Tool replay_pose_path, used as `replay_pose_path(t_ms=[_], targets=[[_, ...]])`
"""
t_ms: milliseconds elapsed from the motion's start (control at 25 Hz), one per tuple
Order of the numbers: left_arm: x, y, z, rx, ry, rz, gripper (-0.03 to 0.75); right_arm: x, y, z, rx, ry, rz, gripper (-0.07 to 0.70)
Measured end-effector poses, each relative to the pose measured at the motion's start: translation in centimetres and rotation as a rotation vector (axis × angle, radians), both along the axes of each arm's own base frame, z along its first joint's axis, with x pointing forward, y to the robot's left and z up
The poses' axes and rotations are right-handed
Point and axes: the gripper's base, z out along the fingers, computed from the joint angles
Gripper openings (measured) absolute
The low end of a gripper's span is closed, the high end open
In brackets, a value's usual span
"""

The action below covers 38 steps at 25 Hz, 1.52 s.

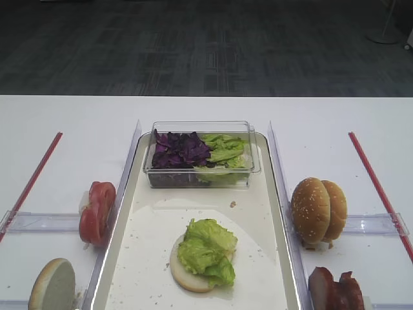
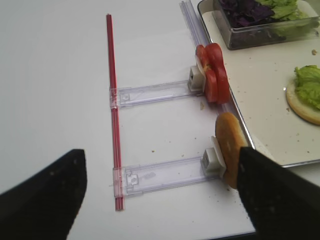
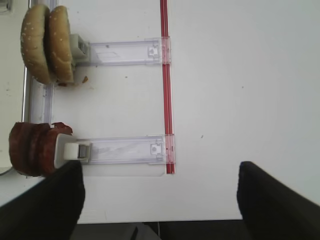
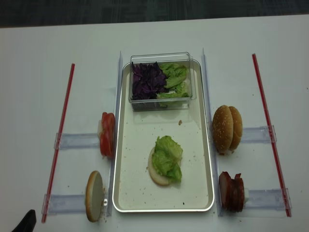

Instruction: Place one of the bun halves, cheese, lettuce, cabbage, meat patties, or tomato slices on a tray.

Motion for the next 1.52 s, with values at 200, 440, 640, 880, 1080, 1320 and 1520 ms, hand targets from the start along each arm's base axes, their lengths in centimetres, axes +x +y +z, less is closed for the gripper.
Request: replay_pose_path(t_ms=[200,440,640,880,1080,1320,1520], targets=[[0.0,0.0,0.0,0.000,0.000,0.000,0.565,-0.9,-0.1,0.0,-0.017,-0.033,-0.004,0.634],[0.0,0.0,0.0,0.000,0.000,0.000,0.565,-2.2,-0.2,-1.8,-0.033,-0.038,-0.013,0.634],[0.0,0.0,0.0,0.000,0.000,0.000,0.565,-3.1,-0.2,-2.5,-0.050,-0.130,-0.019,0.634],[0.0,0.0,0.0,0.000,0.000,0.000,0.565,-3.4,-0.4,-2.9,-0.068,-0.174,-0.025,0.634],[0.0,0.0,0.0,0.000,0.000,0.000,0.565,-3.3,-0.4,-3.0,-0.068,-0.182,-0.026,0.634],[0.0,0.0,0.0,0.000,0.000,0.000,0.565,-3.3,-0.4,-3.0,-0.068,-0.184,-0.026,0.634],[0.0,0.0,0.0,0.000,0.000,0.000,0.565,-3.3,-0.4,-3.0,-0.068,-0.187,-0.026,0.634]])
